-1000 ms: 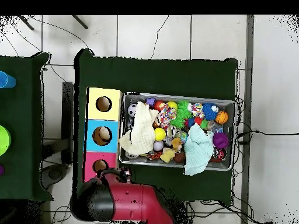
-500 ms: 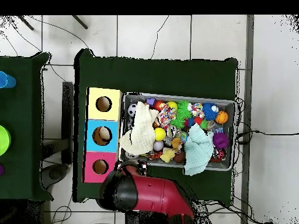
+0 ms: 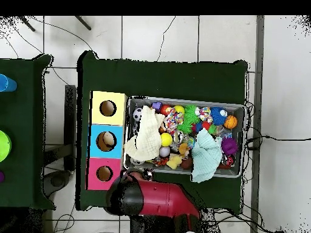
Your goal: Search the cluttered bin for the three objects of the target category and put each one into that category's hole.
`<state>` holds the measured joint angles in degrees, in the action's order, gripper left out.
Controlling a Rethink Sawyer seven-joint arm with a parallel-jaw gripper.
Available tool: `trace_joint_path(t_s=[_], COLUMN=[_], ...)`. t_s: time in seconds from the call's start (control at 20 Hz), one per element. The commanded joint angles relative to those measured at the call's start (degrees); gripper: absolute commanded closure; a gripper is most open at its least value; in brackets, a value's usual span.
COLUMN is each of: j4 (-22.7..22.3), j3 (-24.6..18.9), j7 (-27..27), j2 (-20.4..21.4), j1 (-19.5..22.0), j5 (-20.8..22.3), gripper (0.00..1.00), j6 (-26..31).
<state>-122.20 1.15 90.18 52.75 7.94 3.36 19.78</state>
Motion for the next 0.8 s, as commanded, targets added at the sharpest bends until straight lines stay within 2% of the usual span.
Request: trace_joint_path(t_s=[0.05, 0.4, 0.8], j4=[4.68, 7.12, 7.92], j3=[-6.66, -8.48, -9.32], j7=[1.81, 0.99, 1.38], j2=[-4.75, -7.25, -7.44], j1=[2.89, 5.21, 5.97], j5=[3.64, 5.17, 6.71], gripper=[0.00, 0.00, 0.00], j6=[-3.06, -2.94, -2.06])
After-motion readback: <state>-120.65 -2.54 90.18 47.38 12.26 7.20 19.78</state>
